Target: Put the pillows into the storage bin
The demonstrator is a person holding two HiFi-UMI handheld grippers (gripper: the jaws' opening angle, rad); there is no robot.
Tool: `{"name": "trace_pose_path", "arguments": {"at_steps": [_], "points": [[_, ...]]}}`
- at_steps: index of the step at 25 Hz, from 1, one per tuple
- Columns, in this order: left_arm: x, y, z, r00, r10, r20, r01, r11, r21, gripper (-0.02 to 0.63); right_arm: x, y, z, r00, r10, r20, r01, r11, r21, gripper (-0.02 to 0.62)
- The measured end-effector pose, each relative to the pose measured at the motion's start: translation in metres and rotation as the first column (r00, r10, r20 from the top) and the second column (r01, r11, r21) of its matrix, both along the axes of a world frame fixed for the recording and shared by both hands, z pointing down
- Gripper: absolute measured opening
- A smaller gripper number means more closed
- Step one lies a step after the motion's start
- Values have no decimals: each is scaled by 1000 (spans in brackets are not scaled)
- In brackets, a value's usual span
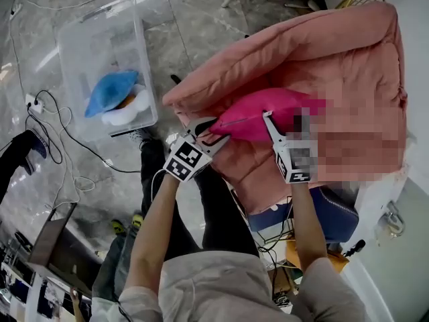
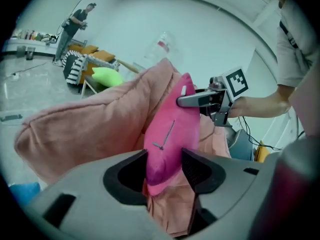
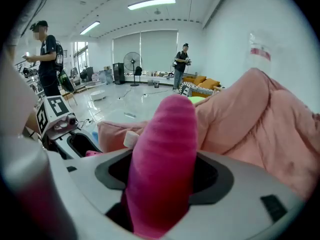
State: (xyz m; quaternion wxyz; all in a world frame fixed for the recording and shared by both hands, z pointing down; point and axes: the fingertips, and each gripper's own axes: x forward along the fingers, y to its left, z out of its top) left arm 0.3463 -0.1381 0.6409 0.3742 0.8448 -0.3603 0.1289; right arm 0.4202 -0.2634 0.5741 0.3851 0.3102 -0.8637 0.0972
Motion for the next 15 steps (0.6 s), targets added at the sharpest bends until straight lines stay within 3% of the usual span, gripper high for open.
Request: {"name": "trace_pose_path", "arguments": {"at_steps": [6, 15], "points": [[-34, -5, -50, 998, -56, -37, 58, 997, 55, 193, -44, -2, -63, 999, -42, -21, 44, 995, 89, 319], [-129, 8, -145, 991, -133, 14, 129, 981, 144, 192, -142, 14, -160, 993, -111, 27, 106, 982, 155, 319]]}}
